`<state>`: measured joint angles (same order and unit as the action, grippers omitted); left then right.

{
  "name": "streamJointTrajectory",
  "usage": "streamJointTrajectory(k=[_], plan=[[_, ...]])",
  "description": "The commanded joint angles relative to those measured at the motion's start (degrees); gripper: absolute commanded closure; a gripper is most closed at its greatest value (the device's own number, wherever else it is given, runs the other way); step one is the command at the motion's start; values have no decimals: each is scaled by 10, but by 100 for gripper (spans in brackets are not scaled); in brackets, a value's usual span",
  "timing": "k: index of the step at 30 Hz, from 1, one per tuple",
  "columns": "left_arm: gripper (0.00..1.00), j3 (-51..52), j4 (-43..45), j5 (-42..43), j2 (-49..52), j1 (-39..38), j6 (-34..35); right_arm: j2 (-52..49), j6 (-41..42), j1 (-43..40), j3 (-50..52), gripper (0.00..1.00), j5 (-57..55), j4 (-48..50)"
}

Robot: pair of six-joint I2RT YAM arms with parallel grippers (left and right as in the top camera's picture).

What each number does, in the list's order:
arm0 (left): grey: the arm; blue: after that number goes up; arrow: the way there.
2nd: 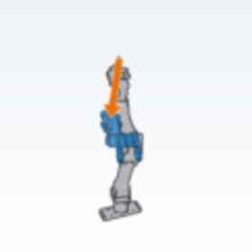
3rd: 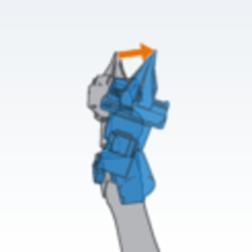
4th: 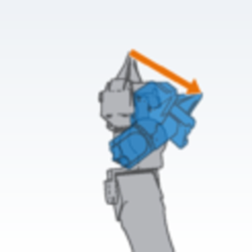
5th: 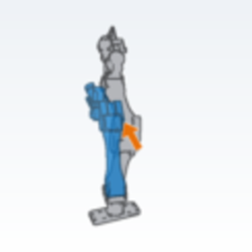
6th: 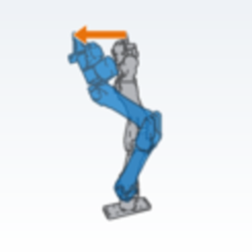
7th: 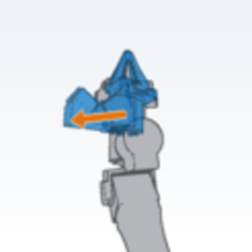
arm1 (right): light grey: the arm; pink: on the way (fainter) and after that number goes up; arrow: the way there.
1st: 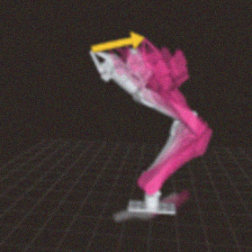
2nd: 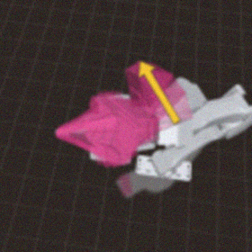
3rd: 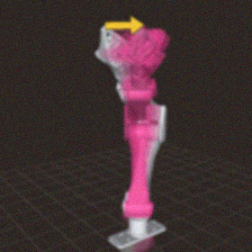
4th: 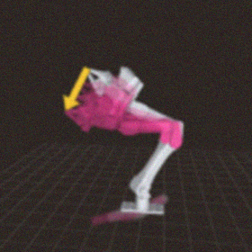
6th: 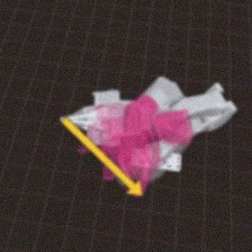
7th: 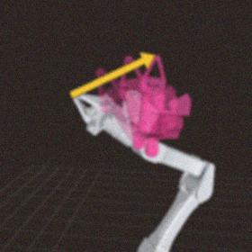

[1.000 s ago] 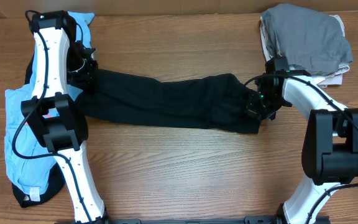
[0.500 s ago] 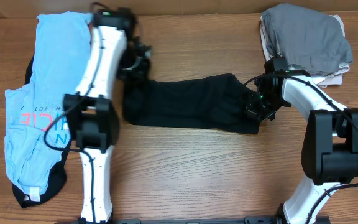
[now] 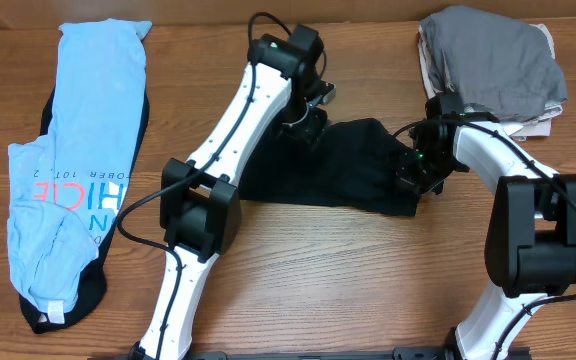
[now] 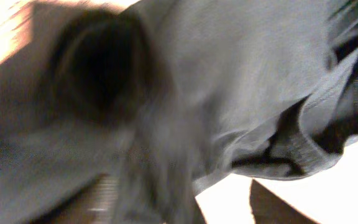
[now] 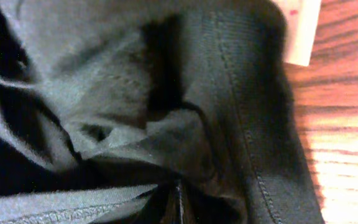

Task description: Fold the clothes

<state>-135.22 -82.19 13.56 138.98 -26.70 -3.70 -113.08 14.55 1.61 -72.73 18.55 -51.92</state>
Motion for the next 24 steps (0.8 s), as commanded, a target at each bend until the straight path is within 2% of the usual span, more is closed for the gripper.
streamJointTrajectory(k=[1, 6, 9, 14, 18, 24], plan=[[0, 9, 6, -2, -14, -1, 12, 22, -11, -3, -10, 79, -1, -14], [0, -6, -12, -32, -14, 12, 12, 48, -36, -29, -57, 64, 13, -64], [0, -16, -39, -32, -14, 24, 11, 67, -41, -45, -69, 46, 12, -74], [0, -15, -67, -68, -14, 35, -2, 67, -46, -61, -47, 33, 3, -56], [0, -18, -67, -126, -14, 48, 1, 66, -45, -61, -3, 30, 9, -11], [0, -98, -110, -125, -14, 95, 8, 66, -36, -61, 72, 30, 22, 61]])
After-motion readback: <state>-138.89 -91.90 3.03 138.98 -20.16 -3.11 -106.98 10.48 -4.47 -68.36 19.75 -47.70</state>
